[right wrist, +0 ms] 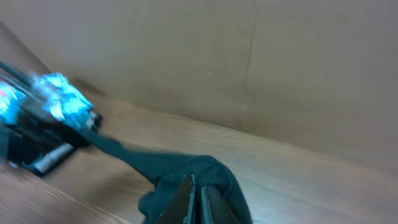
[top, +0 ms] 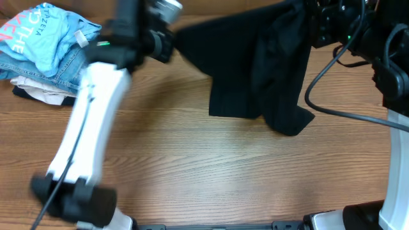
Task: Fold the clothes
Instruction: 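Grasp the shirt's other edge with the left gripper and lift it, then lay the shirt flat, pulling its top edge apart with both grippers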
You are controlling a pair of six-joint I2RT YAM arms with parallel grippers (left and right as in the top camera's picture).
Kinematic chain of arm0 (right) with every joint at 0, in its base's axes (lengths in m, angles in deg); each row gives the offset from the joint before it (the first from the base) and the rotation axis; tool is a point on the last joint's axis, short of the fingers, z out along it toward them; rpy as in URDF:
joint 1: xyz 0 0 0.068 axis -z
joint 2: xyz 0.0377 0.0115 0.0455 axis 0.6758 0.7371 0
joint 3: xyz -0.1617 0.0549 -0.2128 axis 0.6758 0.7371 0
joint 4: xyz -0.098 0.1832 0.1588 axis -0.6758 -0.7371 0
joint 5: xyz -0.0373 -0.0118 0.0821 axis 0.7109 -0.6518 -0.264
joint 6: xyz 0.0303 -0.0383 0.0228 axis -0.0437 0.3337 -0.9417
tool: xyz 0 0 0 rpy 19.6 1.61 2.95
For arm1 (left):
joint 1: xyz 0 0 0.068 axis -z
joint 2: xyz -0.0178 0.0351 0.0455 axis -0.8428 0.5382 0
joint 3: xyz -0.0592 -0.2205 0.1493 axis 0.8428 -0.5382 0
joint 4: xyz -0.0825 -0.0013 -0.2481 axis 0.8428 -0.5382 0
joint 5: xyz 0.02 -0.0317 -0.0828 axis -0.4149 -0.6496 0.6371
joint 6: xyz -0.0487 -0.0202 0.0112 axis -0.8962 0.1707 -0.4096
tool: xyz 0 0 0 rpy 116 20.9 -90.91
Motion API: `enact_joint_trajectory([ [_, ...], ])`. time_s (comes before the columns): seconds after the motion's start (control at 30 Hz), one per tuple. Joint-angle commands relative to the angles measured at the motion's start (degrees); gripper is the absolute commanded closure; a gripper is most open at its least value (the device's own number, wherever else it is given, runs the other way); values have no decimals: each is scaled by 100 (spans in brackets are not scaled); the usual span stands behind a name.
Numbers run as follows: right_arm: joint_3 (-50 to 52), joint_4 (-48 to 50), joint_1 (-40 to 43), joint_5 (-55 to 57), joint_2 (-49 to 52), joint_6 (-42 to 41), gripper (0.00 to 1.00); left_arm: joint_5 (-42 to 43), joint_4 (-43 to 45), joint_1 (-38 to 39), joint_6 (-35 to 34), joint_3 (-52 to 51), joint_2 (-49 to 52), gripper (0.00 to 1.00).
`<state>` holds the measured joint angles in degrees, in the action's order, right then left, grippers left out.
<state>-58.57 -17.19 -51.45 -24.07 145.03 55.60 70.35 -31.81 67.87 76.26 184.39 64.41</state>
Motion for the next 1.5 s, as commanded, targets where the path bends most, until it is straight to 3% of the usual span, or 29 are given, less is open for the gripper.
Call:
enact_joint_trajectory([
  [0.0,-116,-17,37,260,-225,1202,96,-483,-61,-234,-168,382,-1102,96],
  [0.17,-116,-57,37,404,-433,1248,96,-999,-144,-238,-166,426,-2162,96],
  [0.37,-116,-227,37,603,-1532,896,96,-1272,-273,-238,-173,426,-3434,96],
  [0.57,-116,-754,37,896,-2616,704,96,-1305,-844,-238,-280,426,-4019,96],
  [0.7,-98,-1115,37,942,-2623,623,95,-1303,-1220,-238,-302,420,-3952,96],
  [0.93,-98,-2247,37,844,-951,448,96,-1137,-2194,-238,-518,372,-2717,96],
  [1.03,-98,-2284,37,669,-138,455,96,-1141,-2424,-238,-514,372,-1982,96],
  [1.3,-72,-1099,72,634,2389,518,96,-1137,-1998,-238,-527,372,365,96],
  [1.47,-72,306,162,634,3812,516,96,-1137,-693,-216,-603,372,1897,96],
])
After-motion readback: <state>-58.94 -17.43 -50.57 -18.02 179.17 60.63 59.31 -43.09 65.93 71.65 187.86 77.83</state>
